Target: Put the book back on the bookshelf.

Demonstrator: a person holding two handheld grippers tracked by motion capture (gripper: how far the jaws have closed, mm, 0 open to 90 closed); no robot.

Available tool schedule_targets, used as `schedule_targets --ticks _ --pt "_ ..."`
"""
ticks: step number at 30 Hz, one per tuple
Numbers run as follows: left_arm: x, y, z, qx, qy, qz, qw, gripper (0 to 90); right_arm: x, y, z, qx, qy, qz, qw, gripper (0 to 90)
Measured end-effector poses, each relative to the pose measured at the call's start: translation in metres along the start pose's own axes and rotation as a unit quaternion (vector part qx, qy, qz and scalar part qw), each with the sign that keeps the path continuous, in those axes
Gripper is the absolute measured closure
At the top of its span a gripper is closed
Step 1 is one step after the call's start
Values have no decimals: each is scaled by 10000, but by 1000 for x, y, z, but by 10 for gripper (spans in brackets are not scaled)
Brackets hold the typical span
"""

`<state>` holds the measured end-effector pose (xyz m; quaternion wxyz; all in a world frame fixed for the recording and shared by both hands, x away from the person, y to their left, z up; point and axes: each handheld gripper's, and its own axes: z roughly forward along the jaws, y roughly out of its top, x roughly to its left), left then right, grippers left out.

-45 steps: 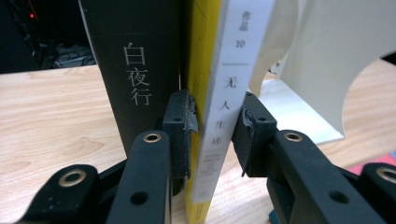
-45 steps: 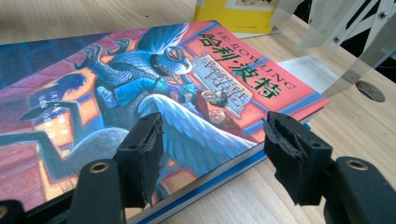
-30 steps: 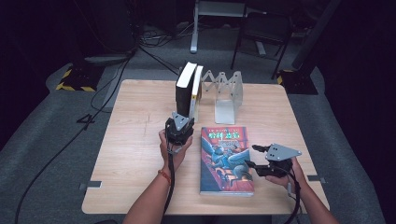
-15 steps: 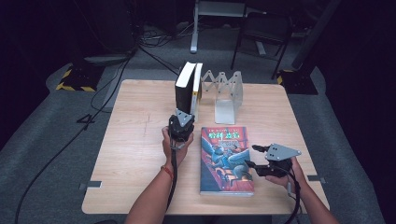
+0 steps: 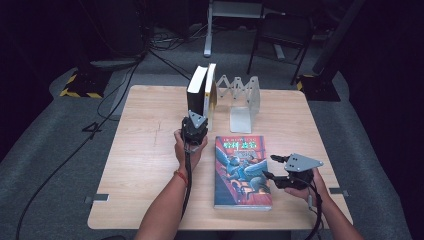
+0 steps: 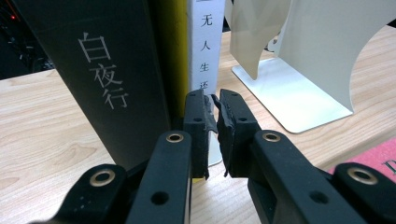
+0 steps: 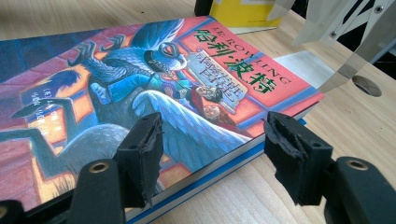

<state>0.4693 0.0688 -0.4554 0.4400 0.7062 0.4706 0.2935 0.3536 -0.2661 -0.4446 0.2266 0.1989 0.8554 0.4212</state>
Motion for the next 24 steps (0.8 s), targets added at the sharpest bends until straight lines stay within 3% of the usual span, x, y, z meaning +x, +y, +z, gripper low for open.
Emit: schedule_targets --ticks 10,16,18,21,24 --pt "6 4 0 27 -1 -3 10000 795 -1 0 -2 -18 -29 2 10000 382" --pt "9 3 -14 32 -195 223 9996 772 -3 0 -4 -37 -57 30 10000 382" --pt "8 1 -22 81 -340 482 9982 762 -3 0 -5 -42 -81 29 10000 382" --pt "6 -4 -34 104 -578 701 9958 740 -3 1 -6 -40 -111 33 9999 382" --pt "3 -10 -46 180 -880 917 9917 711 -4 2 -9 34 -103 -13 9999 380"
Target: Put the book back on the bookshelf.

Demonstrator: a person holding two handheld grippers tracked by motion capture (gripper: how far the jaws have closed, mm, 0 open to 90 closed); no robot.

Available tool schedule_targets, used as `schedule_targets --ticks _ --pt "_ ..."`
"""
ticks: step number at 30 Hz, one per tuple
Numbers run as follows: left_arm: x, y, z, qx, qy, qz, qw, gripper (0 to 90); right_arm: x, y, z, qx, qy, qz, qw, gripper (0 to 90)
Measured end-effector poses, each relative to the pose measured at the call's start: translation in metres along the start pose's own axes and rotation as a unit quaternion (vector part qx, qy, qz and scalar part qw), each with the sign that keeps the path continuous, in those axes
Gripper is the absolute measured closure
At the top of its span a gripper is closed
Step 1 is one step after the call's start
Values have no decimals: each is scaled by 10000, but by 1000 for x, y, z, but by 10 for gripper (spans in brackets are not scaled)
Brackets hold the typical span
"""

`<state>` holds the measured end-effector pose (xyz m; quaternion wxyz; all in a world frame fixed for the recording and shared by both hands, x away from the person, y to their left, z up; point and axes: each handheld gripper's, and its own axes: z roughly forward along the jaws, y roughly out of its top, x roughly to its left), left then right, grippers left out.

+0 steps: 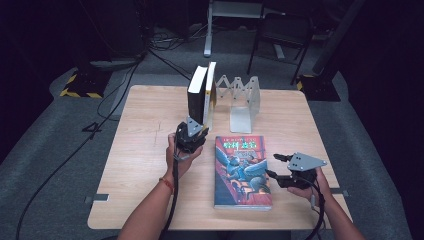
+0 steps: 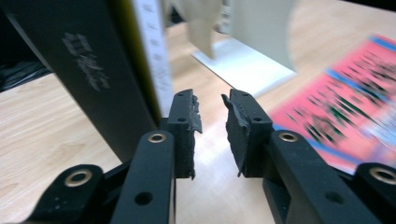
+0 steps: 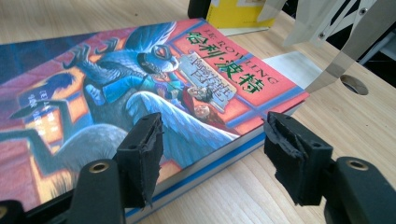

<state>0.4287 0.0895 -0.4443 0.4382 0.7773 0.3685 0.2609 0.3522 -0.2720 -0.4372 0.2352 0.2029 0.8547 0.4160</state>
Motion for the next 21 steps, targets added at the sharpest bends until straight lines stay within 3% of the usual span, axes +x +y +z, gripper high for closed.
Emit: schedule_targets --ticks 2,5,6,7,9,14,18,21 --pt "-5 -5 -9 145 -286 219 9992 710 -2 2 -4 108 74 -79 9999 377" --pt "-10 -10 -19 221 -449 402 9979 687 -8 0 -11 190 218 -38 9996 366" --pt "-15 -17 -30 306 -664 561 9957 687 -8 0 -11 190 218 -38 9996 366" --pt "-15 -17 -30 306 -664 561 9957 658 -11 -3 -14 332 180 -30 9993 363" --pt "-20 -26 -41 442 -873 700 9927 626 -11 -5 -16 405 236 2 9989 361" --pt "-28 -41 -52 630 -1013 784 9898 553 -7 -13 -25 634 354 -36 9974 362" --pt "-38 -57 -64 836 -1285 1040 9827 475 0 -26 -35 649 441 242 9966 329" --pt "-40 -67 -70 977 -1446 1066 9789 409 7 -30 -37 661 551 179 9961 331"
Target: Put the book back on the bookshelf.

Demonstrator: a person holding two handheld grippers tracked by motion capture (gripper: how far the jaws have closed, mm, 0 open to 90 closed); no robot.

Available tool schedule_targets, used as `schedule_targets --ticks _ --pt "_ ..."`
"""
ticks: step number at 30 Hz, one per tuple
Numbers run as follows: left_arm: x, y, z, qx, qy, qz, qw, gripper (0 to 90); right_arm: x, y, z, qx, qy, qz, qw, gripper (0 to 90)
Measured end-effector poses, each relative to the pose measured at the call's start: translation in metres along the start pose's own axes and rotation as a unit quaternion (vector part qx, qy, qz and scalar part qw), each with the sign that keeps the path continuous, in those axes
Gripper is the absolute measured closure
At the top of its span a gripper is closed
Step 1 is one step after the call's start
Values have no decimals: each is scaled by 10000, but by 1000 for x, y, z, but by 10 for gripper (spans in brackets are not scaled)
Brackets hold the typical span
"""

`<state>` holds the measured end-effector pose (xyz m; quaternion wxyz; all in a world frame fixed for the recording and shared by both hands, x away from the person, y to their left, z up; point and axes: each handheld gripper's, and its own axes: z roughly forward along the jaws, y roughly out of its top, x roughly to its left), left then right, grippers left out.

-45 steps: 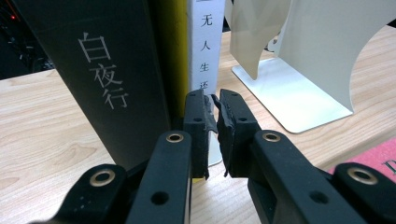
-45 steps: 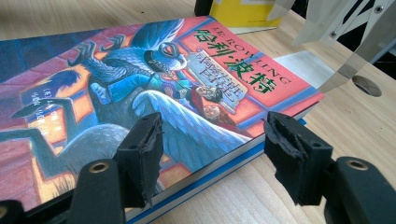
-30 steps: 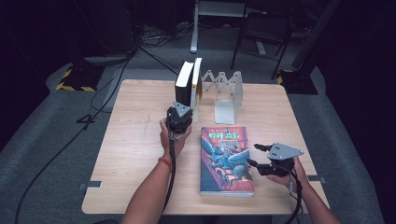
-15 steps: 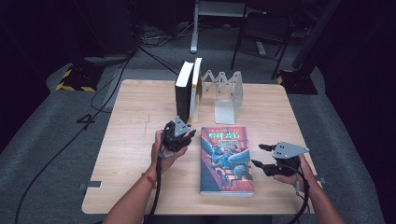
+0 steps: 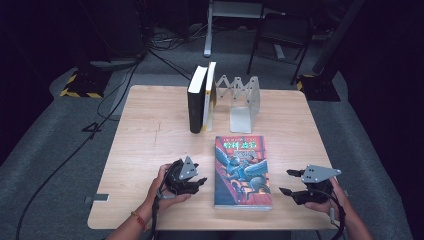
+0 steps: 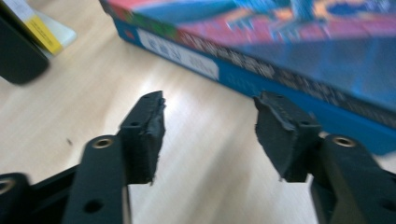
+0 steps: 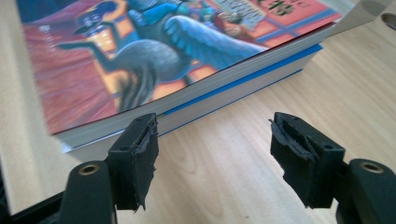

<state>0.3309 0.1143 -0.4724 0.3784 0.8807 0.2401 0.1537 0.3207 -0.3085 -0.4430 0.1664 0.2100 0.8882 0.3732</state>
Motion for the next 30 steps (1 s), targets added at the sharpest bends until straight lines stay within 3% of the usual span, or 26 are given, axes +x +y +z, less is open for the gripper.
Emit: schedule_targets --ticks 2,7,10,15,20,24,26,28,30 --pt "-4 -8 -1 61 -196 -67 9998 354 6 0 1 125 87 -142 9998 330" --pt "-11 -21 -2 331 -335 -69 9989 288 13 2 7 229 365 -331 9985 331" --pt "-14 -24 -2 484 -232 -9 9986 270 16 2 11 272 549 -407 9973 329" --pt "-15 -30 1 600 -461 -89 9971 236 20 4 14 195 640 -428 9968 326" --pt "-14 -30 4 607 -538 -163 9966 210 20 4 17 167 699 -383 9967 344" --pt "-13 -32 4 552 -577 -187 9966 206 20 1 15 383 769 -556 9947 343" --pt "-13 -32 5 529 -588 -146 9968 201 19 0 15 340 823 -490 9948 344" --pt "-12 -31 8 509 -537 -195 9971 192 16 1 15 187 1005 -202 9946 364" --pt "-11 -30 10 471 -522 -205 9973 189 16 6 15 64 1042 -10 9945 378"
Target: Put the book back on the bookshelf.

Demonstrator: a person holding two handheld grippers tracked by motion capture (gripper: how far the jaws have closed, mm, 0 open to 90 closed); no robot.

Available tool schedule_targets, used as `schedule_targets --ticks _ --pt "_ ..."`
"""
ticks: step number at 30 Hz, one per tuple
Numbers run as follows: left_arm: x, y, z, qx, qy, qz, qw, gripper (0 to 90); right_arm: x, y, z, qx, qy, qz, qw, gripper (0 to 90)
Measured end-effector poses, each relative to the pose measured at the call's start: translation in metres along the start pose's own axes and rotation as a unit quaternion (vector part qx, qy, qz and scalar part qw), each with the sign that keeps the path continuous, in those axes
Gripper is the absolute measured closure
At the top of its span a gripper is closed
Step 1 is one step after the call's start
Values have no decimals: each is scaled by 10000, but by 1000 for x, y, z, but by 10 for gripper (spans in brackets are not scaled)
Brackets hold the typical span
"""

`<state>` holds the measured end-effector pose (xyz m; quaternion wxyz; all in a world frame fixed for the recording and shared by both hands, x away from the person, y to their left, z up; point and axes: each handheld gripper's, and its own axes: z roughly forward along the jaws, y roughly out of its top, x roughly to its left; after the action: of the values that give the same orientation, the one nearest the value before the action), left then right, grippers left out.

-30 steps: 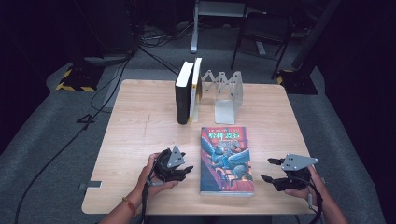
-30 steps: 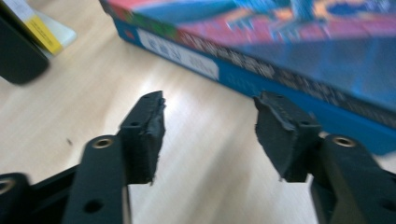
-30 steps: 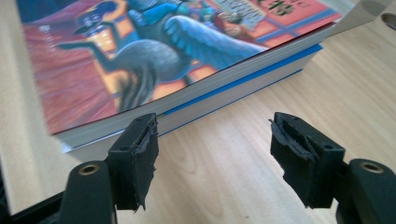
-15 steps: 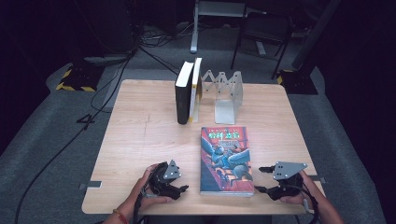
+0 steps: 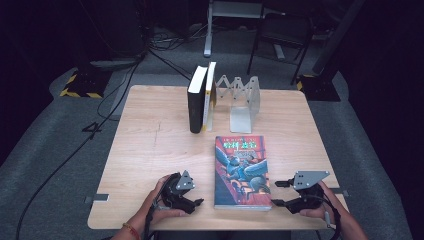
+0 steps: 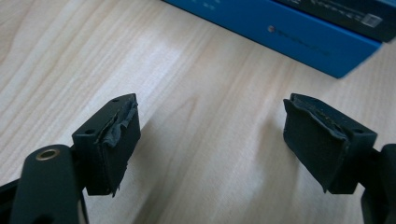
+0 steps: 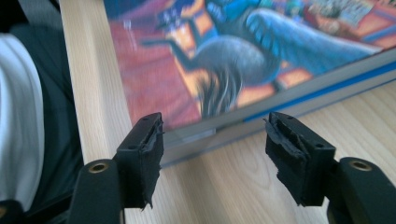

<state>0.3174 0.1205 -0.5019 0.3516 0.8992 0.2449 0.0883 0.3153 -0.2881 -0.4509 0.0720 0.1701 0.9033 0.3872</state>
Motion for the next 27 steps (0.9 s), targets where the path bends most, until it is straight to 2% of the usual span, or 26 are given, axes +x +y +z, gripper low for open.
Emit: schedule_targets --ticks 5,6,8,11,15,19,22,25,27 --pt "3 3 5 -68 23 -27 10000 177 -7 11 -1 -369 -16 609 9975 377" --pt "3 4 5 -64 35 -46 10000 176 -9 13 2 -340 -46 723 9968 371" --pt "4 5 7 -89 48 -48 9999 175 -10 15 8 -187 -141 753 9969 364" --pt "6 7 9 -110 67 -45 9999 174 -14 18 17 32 -161 854 9962 350" --pt "13 12 14 -122 -17 22 9999 172 -22 18 25 151 -66 1151 9932 265" --pt "22 18 19 -117 49 -63 9999 170 -29 22 32 236 75 1209 9924 221" --pt "30 26 26 -110 78 -132 9998 167 -32 26 36 313 59 1154 9928 200" --pt "36 33 32 -119 115 -180 9997 171 -34 25 36 269 85 1220 9921 205" --pt "40 38 36 -115 160 -218 9996 193 -33 27 37 256 6 1126 9933 212"
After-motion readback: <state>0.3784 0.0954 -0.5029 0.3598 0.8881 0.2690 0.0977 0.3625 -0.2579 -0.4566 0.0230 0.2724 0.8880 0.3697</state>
